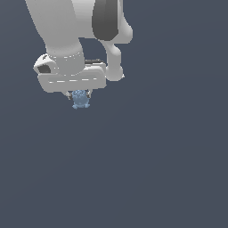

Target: Pick up the object and move it to a goal position.

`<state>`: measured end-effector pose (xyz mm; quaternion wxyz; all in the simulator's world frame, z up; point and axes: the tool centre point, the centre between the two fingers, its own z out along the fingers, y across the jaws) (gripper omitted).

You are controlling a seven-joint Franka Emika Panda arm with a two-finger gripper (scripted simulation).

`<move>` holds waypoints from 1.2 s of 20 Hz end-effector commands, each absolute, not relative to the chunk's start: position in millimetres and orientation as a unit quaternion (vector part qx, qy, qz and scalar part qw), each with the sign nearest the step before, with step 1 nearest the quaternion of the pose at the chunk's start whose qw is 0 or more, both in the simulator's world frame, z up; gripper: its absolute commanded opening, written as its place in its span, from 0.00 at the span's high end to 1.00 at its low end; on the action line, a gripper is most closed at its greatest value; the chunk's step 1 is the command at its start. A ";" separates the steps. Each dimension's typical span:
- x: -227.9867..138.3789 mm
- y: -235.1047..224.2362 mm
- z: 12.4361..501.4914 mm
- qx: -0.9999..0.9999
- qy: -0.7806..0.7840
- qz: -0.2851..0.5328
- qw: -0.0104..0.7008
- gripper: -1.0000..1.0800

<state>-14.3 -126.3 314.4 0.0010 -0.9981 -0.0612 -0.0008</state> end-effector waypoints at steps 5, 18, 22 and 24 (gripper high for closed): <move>-6.7 -167.3 365.9 -0.998 -0.062 0.000 0.001 1.00; 6.4 -220.2 431.5 -0.998 -0.062 0.000 0.000 1.00; 8.8 -228.0 441.2 -0.998 -0.062 0.000 0.000 1.00; 9.7 -230.7 444.6 -0.998 -0.062 0.000 0.000 1.00</move>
